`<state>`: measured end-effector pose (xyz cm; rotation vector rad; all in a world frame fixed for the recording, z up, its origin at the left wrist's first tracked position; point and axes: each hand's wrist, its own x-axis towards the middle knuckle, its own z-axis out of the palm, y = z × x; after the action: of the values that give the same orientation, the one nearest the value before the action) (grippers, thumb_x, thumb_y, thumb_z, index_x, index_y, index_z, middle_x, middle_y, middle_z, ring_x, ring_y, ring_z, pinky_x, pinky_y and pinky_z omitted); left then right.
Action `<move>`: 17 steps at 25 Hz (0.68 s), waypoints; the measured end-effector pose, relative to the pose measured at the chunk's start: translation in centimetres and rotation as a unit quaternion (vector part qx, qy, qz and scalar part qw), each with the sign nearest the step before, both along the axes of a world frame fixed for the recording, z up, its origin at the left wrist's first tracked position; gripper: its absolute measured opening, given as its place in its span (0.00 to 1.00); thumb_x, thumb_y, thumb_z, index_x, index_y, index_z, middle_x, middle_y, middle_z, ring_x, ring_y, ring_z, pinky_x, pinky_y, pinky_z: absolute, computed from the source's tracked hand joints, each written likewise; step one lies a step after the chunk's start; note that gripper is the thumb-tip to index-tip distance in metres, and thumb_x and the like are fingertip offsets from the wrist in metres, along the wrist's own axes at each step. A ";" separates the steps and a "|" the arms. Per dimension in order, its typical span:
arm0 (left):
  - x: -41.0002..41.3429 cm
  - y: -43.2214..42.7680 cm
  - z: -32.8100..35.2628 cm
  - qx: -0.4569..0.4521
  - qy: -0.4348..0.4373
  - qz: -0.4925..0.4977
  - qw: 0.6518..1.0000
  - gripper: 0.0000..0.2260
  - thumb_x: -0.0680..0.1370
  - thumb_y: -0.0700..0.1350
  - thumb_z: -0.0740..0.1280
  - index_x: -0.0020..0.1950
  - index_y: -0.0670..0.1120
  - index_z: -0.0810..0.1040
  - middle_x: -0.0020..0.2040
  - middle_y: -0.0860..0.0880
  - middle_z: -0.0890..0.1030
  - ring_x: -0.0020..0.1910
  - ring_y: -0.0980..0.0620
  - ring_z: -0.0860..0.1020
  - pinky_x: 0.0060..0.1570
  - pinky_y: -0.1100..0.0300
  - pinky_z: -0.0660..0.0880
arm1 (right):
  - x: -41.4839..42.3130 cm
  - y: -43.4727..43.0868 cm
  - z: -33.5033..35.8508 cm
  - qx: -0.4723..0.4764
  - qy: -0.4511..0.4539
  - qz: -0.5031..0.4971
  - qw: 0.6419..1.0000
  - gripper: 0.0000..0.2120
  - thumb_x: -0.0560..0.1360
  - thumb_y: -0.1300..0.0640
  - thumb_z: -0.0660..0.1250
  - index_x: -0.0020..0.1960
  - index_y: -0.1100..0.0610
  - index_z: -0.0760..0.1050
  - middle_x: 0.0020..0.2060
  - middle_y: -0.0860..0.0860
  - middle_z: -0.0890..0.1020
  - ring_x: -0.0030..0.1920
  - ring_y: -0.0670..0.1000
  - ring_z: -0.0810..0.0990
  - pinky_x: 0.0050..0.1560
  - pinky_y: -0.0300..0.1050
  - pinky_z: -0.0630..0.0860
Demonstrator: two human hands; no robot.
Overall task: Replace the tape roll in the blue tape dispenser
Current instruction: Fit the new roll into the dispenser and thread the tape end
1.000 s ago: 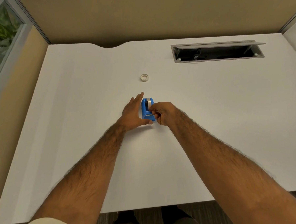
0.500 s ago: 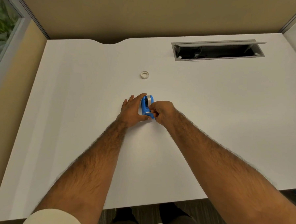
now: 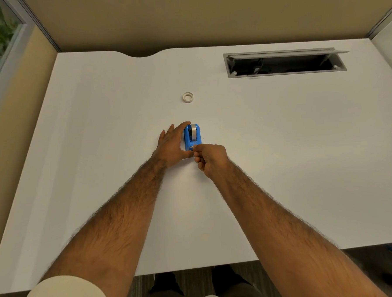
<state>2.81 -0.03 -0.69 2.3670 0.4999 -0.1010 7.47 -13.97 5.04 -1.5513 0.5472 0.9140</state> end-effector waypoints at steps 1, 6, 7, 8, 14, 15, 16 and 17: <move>0.0 0.0 -0.1 0.000 0.001 0.000 1.000 0.44 0.70 0.58 0.76 0.79 0.57 0.54 0.80 0.50 0.62 0.81 0.45 0.52 0.78 0.43 0.44 | -0.1 -0.1 -0.1 0.003 -0.005 -0.002 1.000 0.02 0.75 0.64 0.70 0.46 0.63 0.80 0.30 0.53 0.79 0.25 0.45 0.74 0.23 0.35 0.72; 0.1 0.1 -0.3 0.006 0.003 0.004 1.000 0.45 0.70 0.59 0.76 0.79 0.57 0.54 0.80 0.50 0.62 0.81 0.45 0.53 0.77 0.44 0.44 | -0.6 -0.9 -0.9 0.019 -0.031 0.004 0.999 0.04 0.76 0.62 0.69 0.42 0.60 0.78 0.32 0.53 0.79 0.27 0.45 0.73 0.26 0.37 0.71; 0.1 0.1 -0.4 0.006 0.001 0.003 1.000 0.45 0.70 0.59 0.76 0.79 0.57 0.54 0.79 0.50 0.62 0.81 0.45 0.53 0.77 0.43 0.44 | -0.7 -1.0 -1.0 0.023 -0.036 0.007 0.999 0.03 0.76 0.62 0.69 0.43 0.60 0.79 0.32 0.53 0.79 0.27 0.45 0.73 0.27 0.37 0.71; 0.1 0.1 -0.4 0.007 0.000 0.003 1.000 0.45 0.70 0.59 0.76 0.79 0.57 0.54 0.80 0.49 0.62 0.81 0.45 0.53 0.77 0.43 0.44 | -0.8 -1.1 -1.2 0.025 -0.040 0.010 0.999 0.03 0.76 0.62 0.69 0.43 0.60 0.79 0.32 0.52 0.79 0.27 0.45 0.73 0.27 0.38 0.71; 0.0 0.0 -0.2 0.003 0.002 0.002 1.000 0.45 0.70 0.59 0.76 0.80 0.56 0.53 0.80 0.49 0.61 0.81 0.45 0.52 0.77 0.44 0.43 | -0.7 -1.4 -1.5 0.032 -0.068 0.036 0.997 0.04 0.76 0.60 0.69 0.44 0.61 0.80 0.31 0.52 0.79 0.27 0.45 0.73 0.27 0.38 0.72; 0.0 0.0 -0.1 0.004 0.002 0.002 1.000 0.45 0.70 0.59 0.76 0.80 0.56 0.53 0.80 0.49 0.61 0.81 0.45 0.52 0.77 0.44 0.43 | -0.7 -1.5 -1.5 0.034 -0.073 0.038 0.996 0.04 0.76 0.60 0.69 0.43 0.61 0.80 0.31 0.52 0.79 0.27 0.45 0.73 0.28 0.38 0.72; 0.0 0.0 -0.1 0.005 0.004 0.001 1.000 0.45 0.70 0.58 0.76 0.80 0.56 0.53 0.80 0.49 0.61 0.81 0.45 0.52 0.77 0.44 0.43 | -0.8 -1.5 -1.5 0.039 -0.075 0.038 0.996 0.04 0.75 0.61 0.69 0.43 0.61 0.80 0.31 0.52 0.79 0.28 0.45 0.73 0.28 0.38 0.72; 0.0 0.0 0.0 0.006 0.006 0.001 1.000 0.45 0.70 0.58 0.76 0.80 0.56 0.53 0.80 0.49 0.61 0.81 0.45 0.52 0.77 0.44 0.43 | -0.9 -1.5 -1.5 0.043 -0.077 0.036 0.995 0.04 0.75 0.61 0.69 0.43 0.61 0.80 0.32 0.52 0.78 0.28 0.45 0.73 0.28 0.38 0.72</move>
<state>2.84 -0.05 -0.72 2.3795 0.5102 -0.1113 6.59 -15.45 3.53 -1.5562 0.3406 0.8533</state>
